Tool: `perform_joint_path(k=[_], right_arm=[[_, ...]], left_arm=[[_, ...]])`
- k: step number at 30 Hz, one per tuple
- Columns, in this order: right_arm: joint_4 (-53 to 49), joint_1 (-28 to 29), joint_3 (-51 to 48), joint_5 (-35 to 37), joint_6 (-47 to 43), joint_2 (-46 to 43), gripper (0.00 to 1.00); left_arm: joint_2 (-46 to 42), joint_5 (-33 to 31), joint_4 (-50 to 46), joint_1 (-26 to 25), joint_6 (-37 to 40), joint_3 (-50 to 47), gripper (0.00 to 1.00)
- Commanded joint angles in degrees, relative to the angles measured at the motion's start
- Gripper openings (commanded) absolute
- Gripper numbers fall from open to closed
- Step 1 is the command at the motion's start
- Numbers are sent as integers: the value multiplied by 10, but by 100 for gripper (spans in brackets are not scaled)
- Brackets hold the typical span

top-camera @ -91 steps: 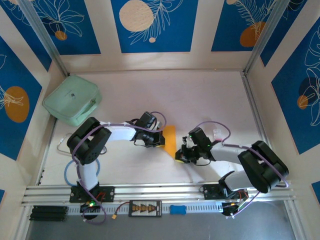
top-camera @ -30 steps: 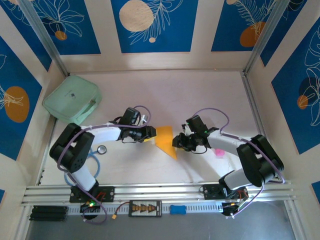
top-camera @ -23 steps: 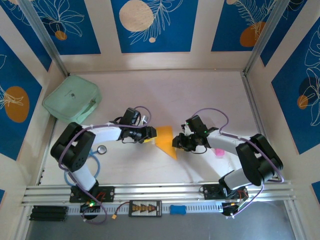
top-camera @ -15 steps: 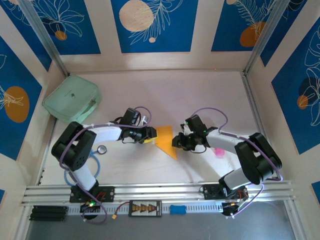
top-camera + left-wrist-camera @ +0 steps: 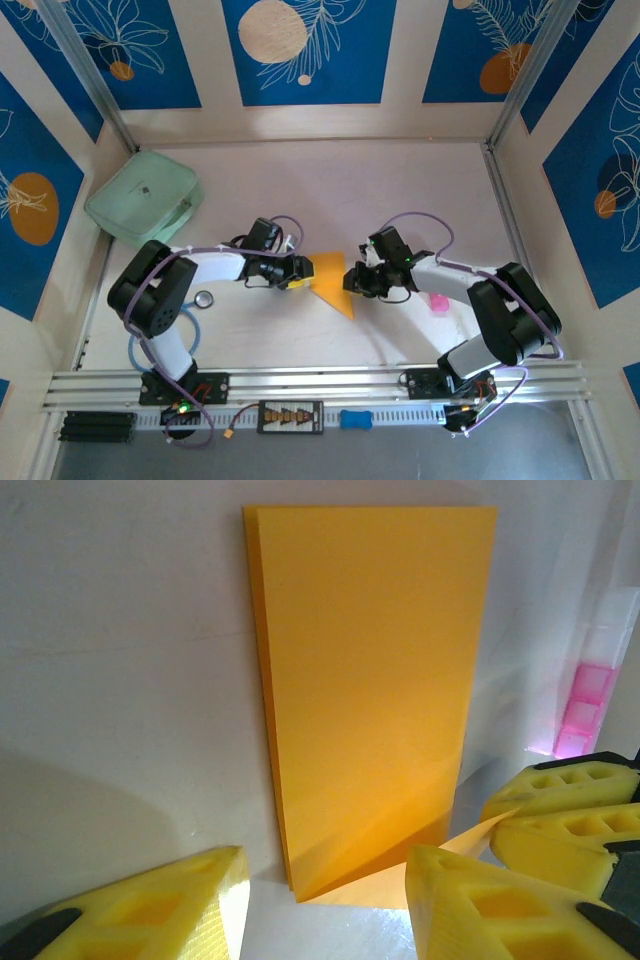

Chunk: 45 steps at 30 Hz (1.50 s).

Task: Fold a paper plane with a square sheet of paper (pick it up from the middle)
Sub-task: Fourth fold the wing at the center of the table.

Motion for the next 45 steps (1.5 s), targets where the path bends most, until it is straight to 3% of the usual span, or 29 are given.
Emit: perform_joint_path(k=[1,36,45], right_arm=[[0,-2,5,-14,-11,1,21],[44,-32,-43,-43,-3,-38,13],[55,-33,-39,-60,-3,-37,21]], left_arm=[[10,20,-1,7,-2,14,46],[27,34,1,6,-8,36,45],[21,24,-12,7,0,35,45]])
